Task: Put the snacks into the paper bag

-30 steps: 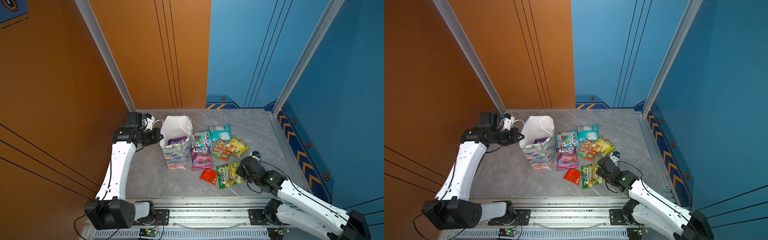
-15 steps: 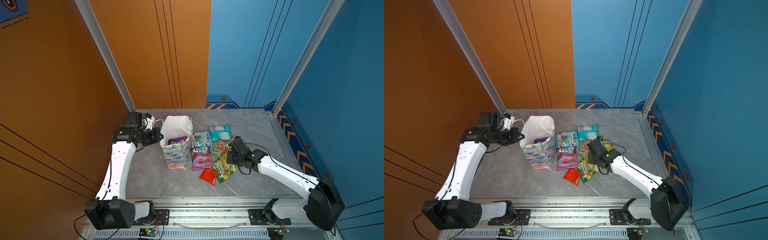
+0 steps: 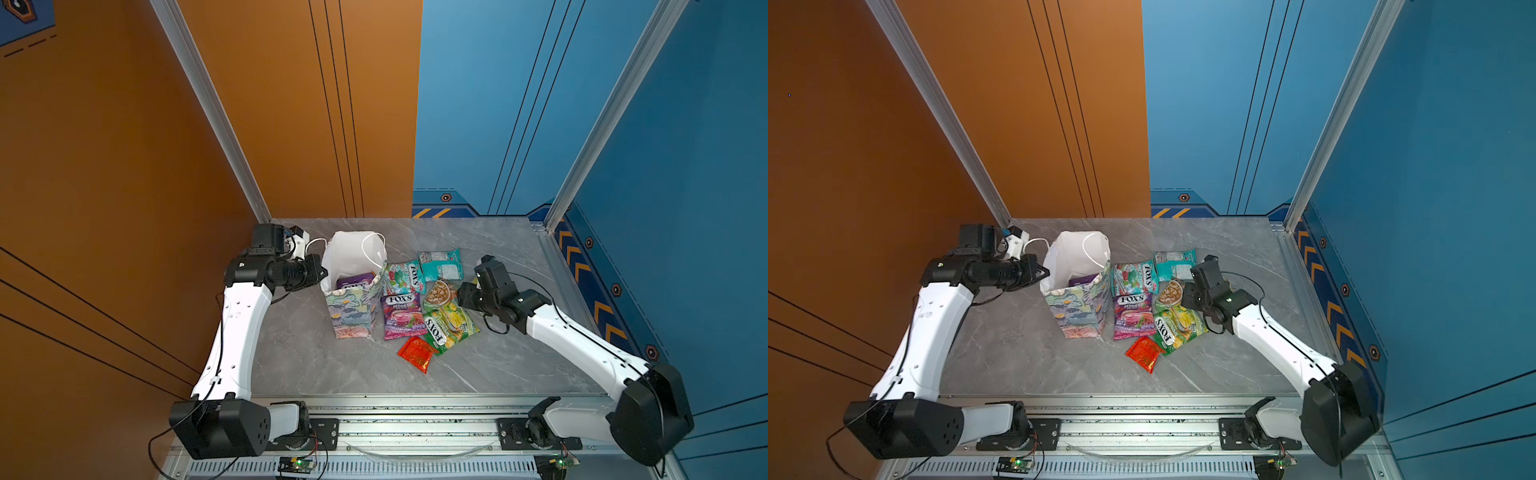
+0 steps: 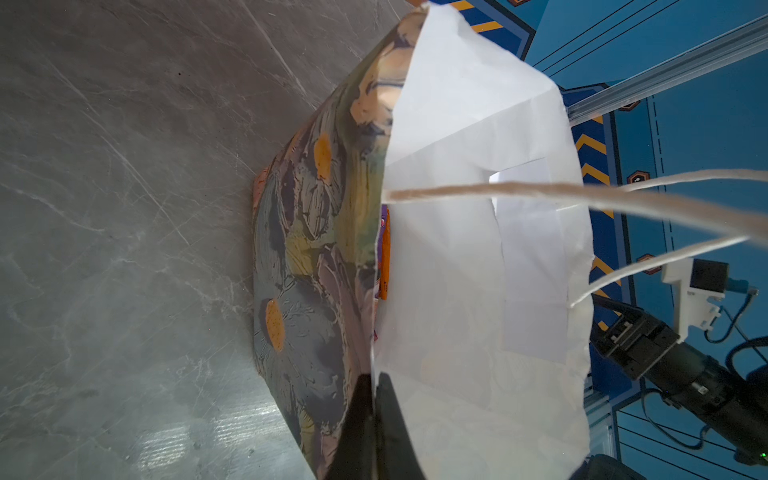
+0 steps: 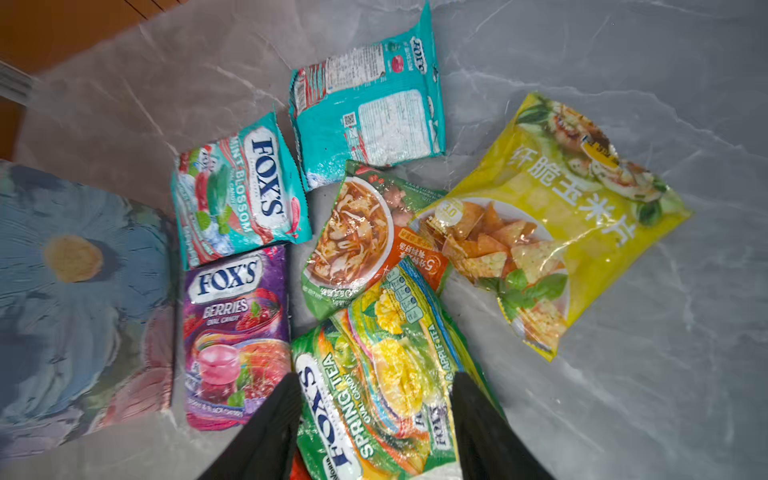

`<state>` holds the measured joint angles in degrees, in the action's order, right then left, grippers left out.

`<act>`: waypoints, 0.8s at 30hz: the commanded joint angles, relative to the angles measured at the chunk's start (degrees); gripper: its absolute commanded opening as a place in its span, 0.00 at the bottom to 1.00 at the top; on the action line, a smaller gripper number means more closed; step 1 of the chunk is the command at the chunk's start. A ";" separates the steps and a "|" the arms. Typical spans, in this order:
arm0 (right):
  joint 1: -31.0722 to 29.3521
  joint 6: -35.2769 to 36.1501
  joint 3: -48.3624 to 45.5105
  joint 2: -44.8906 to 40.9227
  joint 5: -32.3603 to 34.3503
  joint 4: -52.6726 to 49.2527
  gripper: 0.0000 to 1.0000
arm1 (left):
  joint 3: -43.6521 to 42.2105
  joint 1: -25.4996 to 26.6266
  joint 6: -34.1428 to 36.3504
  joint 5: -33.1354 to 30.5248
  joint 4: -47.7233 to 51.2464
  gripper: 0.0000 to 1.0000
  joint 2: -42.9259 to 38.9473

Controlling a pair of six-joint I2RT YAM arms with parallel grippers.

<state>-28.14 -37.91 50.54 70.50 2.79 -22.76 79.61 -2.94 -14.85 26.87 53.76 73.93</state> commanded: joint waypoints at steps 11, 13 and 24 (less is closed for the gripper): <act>-1.84 -26.87 -27.06 -17.91 -4.57 9.94 0.70 | -0.25 0.39 -0.09 2.11 -2.12 0.00 -0.78; -1.96 -27.59 -28.03 -16.59 -5.63 12.47 0.70 | -0.25 0.39 -0.09 2.12 -2.13 0.00 -0.83; -5.58 -31.26 -28.00 -5.89 -5.96 21.53 0.70 | -0.16 0.39 -0.28 2.13 -2.15 0.00 -0.88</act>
<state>-32.93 -66.98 22.61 62.85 -3.27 -5.08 79.59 -2.94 -14.85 27.07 53.69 73.93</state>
